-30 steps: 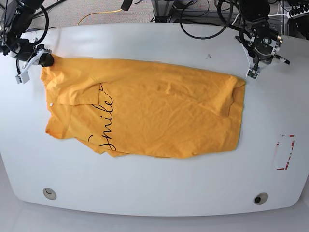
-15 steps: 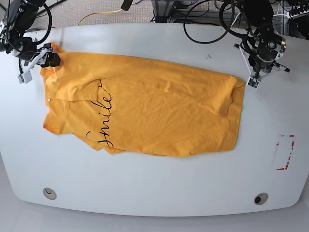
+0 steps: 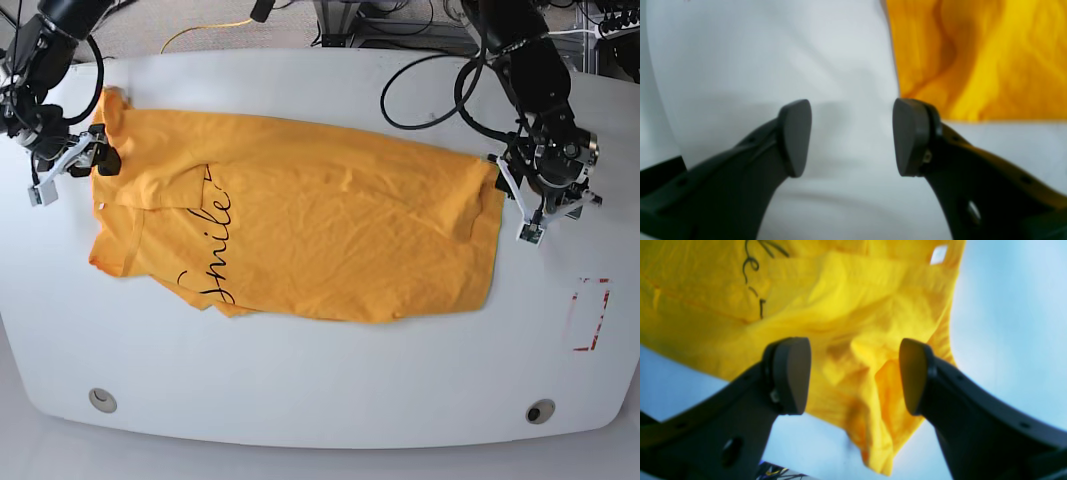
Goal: Fold the T-shirt properly
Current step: 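Move both grippers to the shirt's hem corners and grasp them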
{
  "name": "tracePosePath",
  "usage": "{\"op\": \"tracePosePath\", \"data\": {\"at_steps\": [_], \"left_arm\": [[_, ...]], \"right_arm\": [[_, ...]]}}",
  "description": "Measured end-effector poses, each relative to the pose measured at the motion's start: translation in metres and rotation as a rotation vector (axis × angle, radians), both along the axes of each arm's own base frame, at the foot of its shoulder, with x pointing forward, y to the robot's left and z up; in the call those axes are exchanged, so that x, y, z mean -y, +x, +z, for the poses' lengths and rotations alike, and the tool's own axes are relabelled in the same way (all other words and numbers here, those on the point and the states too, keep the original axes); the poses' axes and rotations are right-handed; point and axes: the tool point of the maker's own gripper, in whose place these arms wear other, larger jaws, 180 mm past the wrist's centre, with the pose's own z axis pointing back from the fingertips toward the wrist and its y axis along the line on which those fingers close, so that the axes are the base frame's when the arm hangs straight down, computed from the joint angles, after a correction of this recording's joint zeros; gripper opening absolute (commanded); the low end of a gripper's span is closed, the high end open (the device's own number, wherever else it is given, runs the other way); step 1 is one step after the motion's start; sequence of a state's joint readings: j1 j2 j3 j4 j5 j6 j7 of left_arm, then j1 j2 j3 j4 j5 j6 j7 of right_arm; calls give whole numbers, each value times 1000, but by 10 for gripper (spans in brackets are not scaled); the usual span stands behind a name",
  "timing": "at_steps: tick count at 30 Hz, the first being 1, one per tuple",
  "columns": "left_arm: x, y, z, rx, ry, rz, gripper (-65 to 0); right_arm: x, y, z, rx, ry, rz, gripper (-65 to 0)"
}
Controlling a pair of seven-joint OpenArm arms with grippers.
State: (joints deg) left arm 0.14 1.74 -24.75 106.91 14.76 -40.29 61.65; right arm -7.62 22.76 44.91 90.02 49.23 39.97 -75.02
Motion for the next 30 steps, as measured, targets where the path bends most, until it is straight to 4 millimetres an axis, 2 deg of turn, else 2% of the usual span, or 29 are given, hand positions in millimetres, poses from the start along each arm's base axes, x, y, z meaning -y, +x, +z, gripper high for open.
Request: {"op": "tracePosePath", "data": {"at_steps": [6,13,17,20,22,30], "left_arm": [[21,30,-11,-5,-95,-9,-283],[52,51,-22,3,-187,-45,-283],[78,50,-42,1,-242,-108,-283],[93,34,-58,-38,-269,-138,-283],[93,30,-60,-21,-288,-142,-283],[64,4,-70,-18,-270,-155,-283]], "right_arm": [[18,29,-8,-40,-44,-53,-247],[9,90,-8,-5,-94,-16,-247],[13,118,-10,5,-134,-23,-247],[11,138,-12,23,-114,-33,-247],[11,154,-13,46,-91,-53,-247],[18,193,-9,94,-117,-80,-241]]}}
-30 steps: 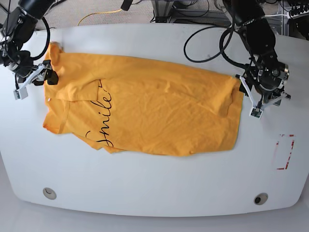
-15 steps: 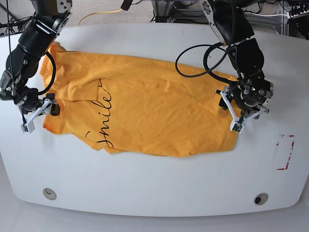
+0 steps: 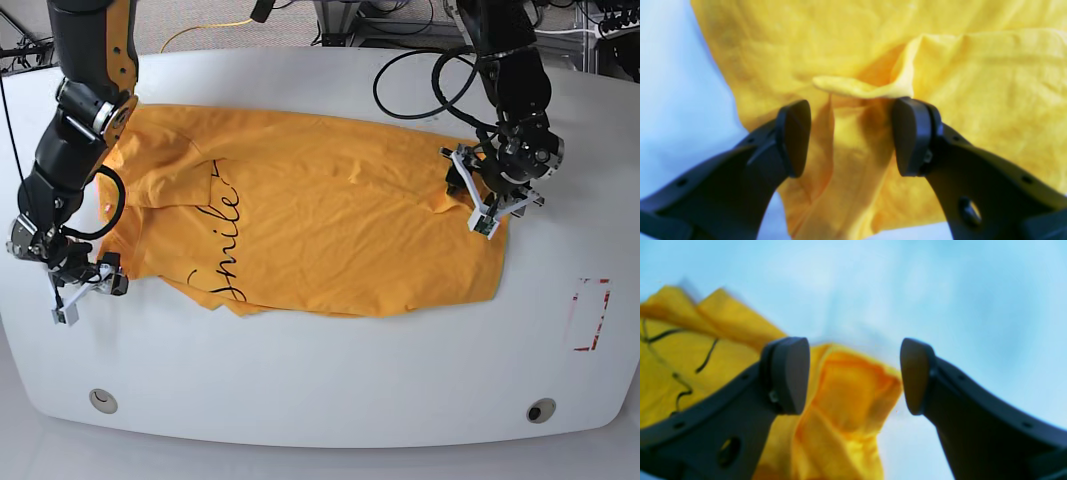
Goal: Fold the T-shirt properly
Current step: 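Move both grippers to the shirt's hem corners and grasp them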
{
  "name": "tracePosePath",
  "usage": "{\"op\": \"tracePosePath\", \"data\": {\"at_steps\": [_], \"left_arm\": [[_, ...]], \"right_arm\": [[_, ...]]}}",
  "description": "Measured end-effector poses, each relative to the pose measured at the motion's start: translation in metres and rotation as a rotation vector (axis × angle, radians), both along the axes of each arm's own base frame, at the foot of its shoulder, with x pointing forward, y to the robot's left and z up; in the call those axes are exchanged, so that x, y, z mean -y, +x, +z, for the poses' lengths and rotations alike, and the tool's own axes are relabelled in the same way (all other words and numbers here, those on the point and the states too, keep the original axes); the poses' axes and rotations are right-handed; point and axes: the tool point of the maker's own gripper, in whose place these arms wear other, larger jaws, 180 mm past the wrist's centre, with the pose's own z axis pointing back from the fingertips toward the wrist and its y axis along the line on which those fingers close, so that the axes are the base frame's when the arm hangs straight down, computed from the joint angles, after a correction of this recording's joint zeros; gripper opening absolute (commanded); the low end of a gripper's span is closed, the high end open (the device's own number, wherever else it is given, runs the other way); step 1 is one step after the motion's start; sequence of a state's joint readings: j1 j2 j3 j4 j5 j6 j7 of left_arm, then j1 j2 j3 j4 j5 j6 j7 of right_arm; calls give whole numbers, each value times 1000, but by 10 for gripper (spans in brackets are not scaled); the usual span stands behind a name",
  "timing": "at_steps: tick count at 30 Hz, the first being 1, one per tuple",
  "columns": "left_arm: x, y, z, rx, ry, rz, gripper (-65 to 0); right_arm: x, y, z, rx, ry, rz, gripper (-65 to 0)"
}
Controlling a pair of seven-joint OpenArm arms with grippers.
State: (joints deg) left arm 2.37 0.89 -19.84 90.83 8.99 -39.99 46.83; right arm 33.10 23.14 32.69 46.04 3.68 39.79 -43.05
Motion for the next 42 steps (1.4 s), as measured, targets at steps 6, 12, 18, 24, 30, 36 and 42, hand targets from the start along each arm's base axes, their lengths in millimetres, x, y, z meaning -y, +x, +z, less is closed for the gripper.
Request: {"op": "tracePosePath", "data": {"at_steps": [6,12,18,24,30,36,42], "left_arm": [[-25,-17,1,-17,75,-4,-283],[-39,-25,2,-40,128,0,-283],[-38,-24,2,-39,127,0,-283],[-38,-24,2,-42,130,1,-283],[-38,-24,2,-42,129,1,-283],[-39,-24,2,-43,133,0,-283],[-39,-24,2,-42,131,1,-283]], "right_arm": [[-6,21,2,32,16,-1,-241],[-22,12,-26,-21,66,9,-243],[-55,6,-48,-57,118,38,-250],[-73,3,-49,-91,129,70,-407],[-78,-16,-50,-127,40,102,-575],[-61,-41,-43,-137,-77,96,-549],[-48,-64,-38,-152,-161,93,-560]]}}
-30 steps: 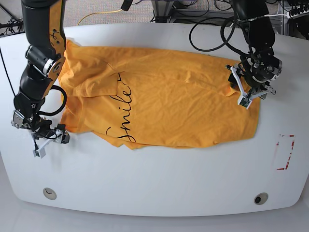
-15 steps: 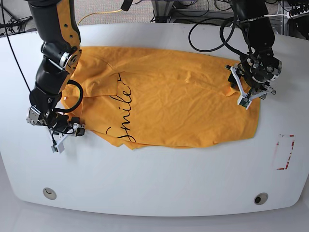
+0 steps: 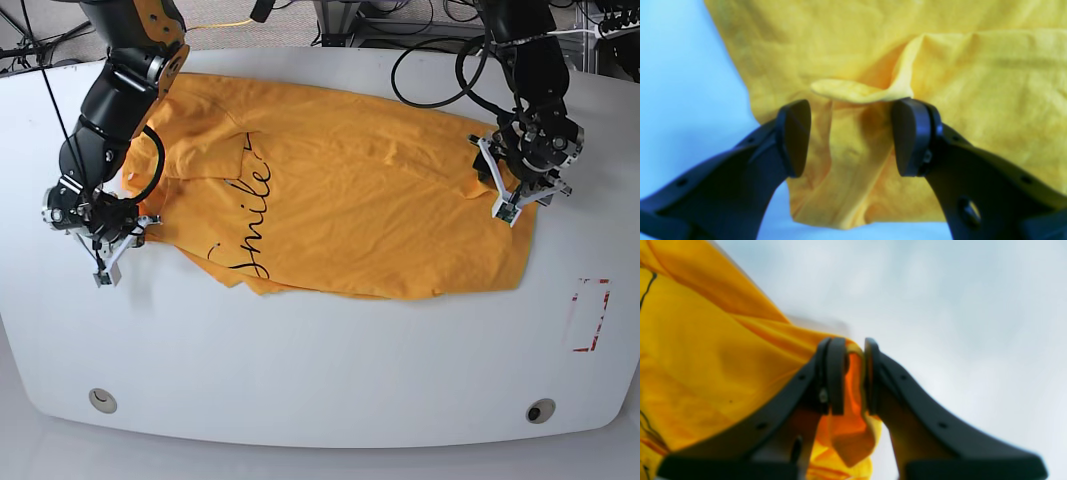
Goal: Fold the T-shirt properly
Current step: 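Move both grippers to the shirt's hem corners and grasp them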
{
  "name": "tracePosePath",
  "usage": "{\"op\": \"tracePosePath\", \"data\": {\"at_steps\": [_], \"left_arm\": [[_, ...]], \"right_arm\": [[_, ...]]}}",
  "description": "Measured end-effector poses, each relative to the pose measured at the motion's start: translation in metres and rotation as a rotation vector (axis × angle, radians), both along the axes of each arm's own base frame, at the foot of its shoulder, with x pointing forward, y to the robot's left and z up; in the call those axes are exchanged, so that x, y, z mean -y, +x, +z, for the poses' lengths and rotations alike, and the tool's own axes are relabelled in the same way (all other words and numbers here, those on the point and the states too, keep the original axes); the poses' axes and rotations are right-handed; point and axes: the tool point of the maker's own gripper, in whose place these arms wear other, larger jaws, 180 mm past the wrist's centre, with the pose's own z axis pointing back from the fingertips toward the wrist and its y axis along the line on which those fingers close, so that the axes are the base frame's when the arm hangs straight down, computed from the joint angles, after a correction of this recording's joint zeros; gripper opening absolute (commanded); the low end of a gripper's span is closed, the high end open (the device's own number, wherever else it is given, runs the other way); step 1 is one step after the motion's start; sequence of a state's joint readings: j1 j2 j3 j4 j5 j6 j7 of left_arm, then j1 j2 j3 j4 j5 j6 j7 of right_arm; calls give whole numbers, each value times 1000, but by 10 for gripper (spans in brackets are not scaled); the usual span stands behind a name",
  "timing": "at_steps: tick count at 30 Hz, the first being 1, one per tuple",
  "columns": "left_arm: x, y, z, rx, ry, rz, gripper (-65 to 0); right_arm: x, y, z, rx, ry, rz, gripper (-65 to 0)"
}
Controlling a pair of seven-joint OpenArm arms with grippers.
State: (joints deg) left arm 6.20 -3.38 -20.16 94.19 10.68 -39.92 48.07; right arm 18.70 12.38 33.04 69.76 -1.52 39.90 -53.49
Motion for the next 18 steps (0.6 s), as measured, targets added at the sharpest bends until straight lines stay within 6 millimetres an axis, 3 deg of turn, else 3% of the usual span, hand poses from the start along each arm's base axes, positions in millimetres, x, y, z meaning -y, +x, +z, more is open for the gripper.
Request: {"op": "tracePosePath", "data": {"at_steps": [5,10,13,16,18], "left_arm": [[-4,0,6,10,17,13,-283],[-29,-6,28,42,6,185,-279],[-40,18,53,134,-3,230,-279],[-35,57,86,256,-39,219,-278],[-30,75,95,296,-72,213,-278]], "right_arm": [[4,-14,-5,-43,-22,-2,-650],[2,-18,-9,-52,-18,1,-650],[3,-21,-11,-60,-21,1,-650],[3,-21,-11,-64,-24,0,-650],[3,-20,-11,-62,-22,1,-650]]}}
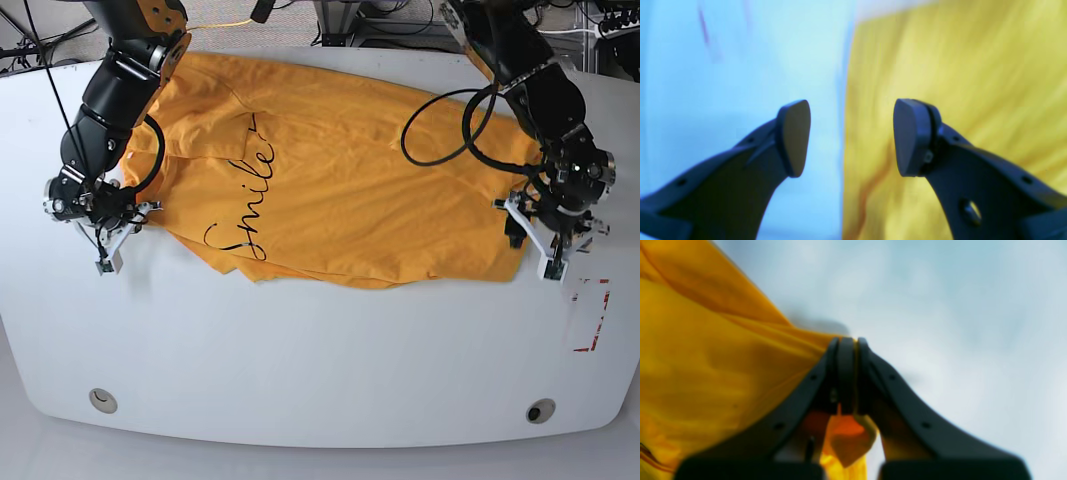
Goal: Fold the T-shirt properly
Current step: 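Move both grippers to the shirt's hem corners and grasp them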
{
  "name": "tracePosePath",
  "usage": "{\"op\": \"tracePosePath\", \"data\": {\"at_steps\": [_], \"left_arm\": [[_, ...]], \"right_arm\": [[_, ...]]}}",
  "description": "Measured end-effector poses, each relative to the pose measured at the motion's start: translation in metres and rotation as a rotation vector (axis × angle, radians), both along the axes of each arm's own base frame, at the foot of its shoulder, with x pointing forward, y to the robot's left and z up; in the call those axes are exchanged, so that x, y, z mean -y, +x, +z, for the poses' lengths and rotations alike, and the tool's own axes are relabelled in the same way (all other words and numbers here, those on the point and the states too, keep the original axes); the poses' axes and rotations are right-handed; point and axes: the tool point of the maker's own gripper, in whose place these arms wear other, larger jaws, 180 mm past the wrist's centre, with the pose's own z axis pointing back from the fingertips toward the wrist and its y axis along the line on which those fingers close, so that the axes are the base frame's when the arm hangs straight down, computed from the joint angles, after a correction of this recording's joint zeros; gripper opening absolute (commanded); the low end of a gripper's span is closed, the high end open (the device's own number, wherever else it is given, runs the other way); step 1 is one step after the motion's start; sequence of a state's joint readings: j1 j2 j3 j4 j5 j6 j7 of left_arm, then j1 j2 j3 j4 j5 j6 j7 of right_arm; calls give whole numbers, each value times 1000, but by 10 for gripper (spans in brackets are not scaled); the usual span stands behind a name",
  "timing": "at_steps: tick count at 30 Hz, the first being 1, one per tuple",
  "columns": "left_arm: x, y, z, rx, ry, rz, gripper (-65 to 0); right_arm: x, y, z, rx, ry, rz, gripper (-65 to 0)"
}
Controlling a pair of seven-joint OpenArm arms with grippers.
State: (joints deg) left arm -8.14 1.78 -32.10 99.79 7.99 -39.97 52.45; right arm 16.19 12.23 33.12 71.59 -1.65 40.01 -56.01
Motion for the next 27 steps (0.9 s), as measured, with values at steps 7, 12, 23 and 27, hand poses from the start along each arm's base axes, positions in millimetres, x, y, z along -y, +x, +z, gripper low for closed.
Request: {"op": "tracePosePath", "data": {"at_steps": [7,12,23,27], "left_arm": [[0,26,-28,-95,-85,3,-162],[-6,53,-22,-22,-131,9,-135],[-4,64,-59,-40,-284,45,-135],[-3,64,-70,-64,-318,40,-147]], "right_arm": [[-2,3,1,7,4,0,-650],[-5,3,0,5,8,3,-650],[-6,6,9,31,-9,7,-650],[-5,7,11,37,-10,6,-650]]}}
